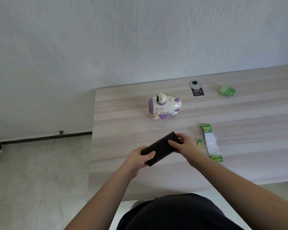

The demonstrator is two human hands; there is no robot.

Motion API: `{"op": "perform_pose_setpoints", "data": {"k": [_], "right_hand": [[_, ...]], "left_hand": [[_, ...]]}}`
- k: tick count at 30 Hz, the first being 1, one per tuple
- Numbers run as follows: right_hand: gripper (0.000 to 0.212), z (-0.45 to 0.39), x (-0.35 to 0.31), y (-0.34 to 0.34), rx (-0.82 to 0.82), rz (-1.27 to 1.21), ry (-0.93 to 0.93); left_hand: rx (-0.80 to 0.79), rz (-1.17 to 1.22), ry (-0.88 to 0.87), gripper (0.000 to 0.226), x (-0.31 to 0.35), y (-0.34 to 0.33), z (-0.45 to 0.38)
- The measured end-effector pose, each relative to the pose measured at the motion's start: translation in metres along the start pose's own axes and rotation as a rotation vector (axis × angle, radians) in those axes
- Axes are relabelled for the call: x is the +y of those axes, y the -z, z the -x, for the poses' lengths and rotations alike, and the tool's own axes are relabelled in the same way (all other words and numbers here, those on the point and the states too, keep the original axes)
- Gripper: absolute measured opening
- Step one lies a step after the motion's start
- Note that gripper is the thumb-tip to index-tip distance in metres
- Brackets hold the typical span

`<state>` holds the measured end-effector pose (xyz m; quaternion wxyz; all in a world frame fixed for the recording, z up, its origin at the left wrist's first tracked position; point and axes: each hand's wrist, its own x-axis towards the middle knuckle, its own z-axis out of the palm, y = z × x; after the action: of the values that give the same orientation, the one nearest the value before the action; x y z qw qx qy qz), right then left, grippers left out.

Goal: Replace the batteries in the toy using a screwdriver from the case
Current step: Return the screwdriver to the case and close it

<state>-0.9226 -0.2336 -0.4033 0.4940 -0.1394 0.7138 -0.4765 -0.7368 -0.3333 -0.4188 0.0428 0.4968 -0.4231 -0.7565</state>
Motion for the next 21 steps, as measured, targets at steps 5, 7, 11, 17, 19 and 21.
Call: {"op": "perform_pose_setpoints", "data": {"k": [5, 7, 11, 17, 19, 21], "right_hand": [[0.044, -0.009, 0.006, -0.011, 0.0, 0.076, -0.03], [0.046, -0.012, 0.009, -0.017, 0.037, 0.114, -0.03], [0.04, -0.014, 0.011, -0.021, 0.118, 0.154, -0.06], [0.025, -0.004, 0.025, 0.005, 0.226, 0.181, -0.061], [0.022, 0.002, 0.029, 0.017, 0.281, 0.181, -0.041], [0.019, 0.008, 0.032, 0.03, 0.347, 0.169, -0.034]], "left_hand": [[-0.038, -0.835, -0.155, 0.028, 0.006, 0.017, -0.016], [-0.099, -0.898, -0.15, 0.03, 0.007, 0.017, -0.023], [-0.179, -0.799, -0.049, 0.026, 0.004, 0.018, -0.036], [-0.096, -0.644, -0.08, 0.02, -0.014, 0.017, -0.051], [-0.06, -0.69, -0.098, 0.024, -0.02, 0.017, -0.057], [-0.017, -0.762, -0.124, 0.028, -0.024, 0.016, -0.064]]}}
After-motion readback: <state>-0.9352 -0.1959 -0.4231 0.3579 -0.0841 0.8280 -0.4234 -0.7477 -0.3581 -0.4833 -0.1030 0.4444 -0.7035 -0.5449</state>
